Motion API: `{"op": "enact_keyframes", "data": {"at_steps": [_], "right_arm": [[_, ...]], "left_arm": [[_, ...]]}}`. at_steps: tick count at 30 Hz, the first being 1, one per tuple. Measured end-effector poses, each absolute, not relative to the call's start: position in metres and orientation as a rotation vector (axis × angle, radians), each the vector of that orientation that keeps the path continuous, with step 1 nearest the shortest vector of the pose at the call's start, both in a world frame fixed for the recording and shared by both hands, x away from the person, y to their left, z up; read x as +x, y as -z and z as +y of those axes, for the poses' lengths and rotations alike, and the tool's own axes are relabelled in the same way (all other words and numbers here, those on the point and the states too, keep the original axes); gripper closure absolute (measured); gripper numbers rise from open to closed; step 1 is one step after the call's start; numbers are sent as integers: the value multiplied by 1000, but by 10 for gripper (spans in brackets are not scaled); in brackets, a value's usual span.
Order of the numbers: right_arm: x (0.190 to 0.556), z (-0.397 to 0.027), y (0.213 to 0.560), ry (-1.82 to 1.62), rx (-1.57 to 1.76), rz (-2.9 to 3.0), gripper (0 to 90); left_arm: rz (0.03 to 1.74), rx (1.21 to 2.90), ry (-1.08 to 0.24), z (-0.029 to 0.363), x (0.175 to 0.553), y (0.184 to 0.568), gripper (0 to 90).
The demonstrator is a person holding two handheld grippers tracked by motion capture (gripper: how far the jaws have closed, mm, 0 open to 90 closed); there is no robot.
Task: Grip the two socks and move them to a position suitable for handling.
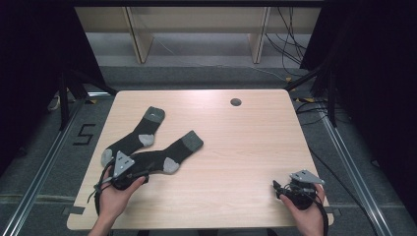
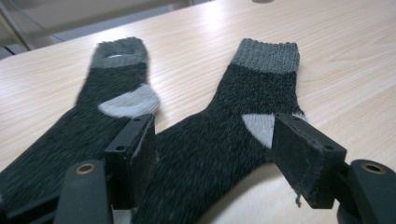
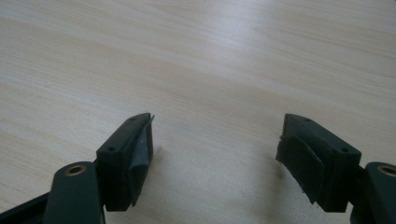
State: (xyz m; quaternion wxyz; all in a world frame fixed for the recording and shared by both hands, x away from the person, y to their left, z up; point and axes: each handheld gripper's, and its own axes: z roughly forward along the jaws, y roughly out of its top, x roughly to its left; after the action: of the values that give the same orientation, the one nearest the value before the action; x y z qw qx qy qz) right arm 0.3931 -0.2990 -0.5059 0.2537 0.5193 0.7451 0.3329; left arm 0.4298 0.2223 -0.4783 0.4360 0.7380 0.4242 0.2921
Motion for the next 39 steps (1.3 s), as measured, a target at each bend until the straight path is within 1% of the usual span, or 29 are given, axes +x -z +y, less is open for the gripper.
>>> {"op": "enact_keyframes", "data": {"at_steps": [3, 4, 9, 11, 14, 18, 23, 26, 27, 30, 31, 32, 35, 37, 39], "right_arm": [[393, -298, 506, -906, 1412, 2026, 269], [391, -295, 506, -912, 1461, 2009, 269], [393, -298, 506, -896, 1387, 2024, 269], [393, -298, 506, -895, 1385, 2026, 269], [392, -295, 506, -906, 1435, 2028, 269], [392, -295, 506, -890, 1422, 2033, 269], [393, -297, 506, -892, 1409, 2049, 269], [393, -297, 506, -891, 1405, 2051, 269], [393, -297, 506, -891, 1404, 2051, 269], [393, -297, 506, -890, 1407, 2051, 269], [393, -297, 506, -890, 1410, 2045, 269], [394, -297, 506, -891, 1413, 2047, 269], [394, -297, 506, -891, 1412, 2046, 269], [394, -297, 506, -885, 1411, 2052, 269], [394, -296, 506, -883, 1416, 2052, 269]], "left_arm": [[1047, 1862, -678, 213, 445, 478, 307], [1045, 1871, -662, 211, 449, 479, 307], [1065, 1932, -626, 200, 465, 487, 309], [1072, 1952, -592, 198, 468, 489, 309], [1077, 1995, -564, 196, 472, 492, 311], [1107, 2027, -537, 198, 476, 495, 329], [1163, 2010, -483, 201, 480, 502, 370], [1170, 2033, -473, 204, 481, 504, 371], [1185, 2001, -479, 203, 481, 505, 369], [1198, 2004, -487, 200, 482, 505, 359], [1182, 2042, -478, 202, 482, 504, 353], [1202, 2015, -464, 200, 483, 505, 347], [1196, 2051, -474, 200, 484, 504, 339], [1198, 2067, -472, 200, 485, 504, 350], [1203, 2071, -475, 199, 485, 504, 379]]}}
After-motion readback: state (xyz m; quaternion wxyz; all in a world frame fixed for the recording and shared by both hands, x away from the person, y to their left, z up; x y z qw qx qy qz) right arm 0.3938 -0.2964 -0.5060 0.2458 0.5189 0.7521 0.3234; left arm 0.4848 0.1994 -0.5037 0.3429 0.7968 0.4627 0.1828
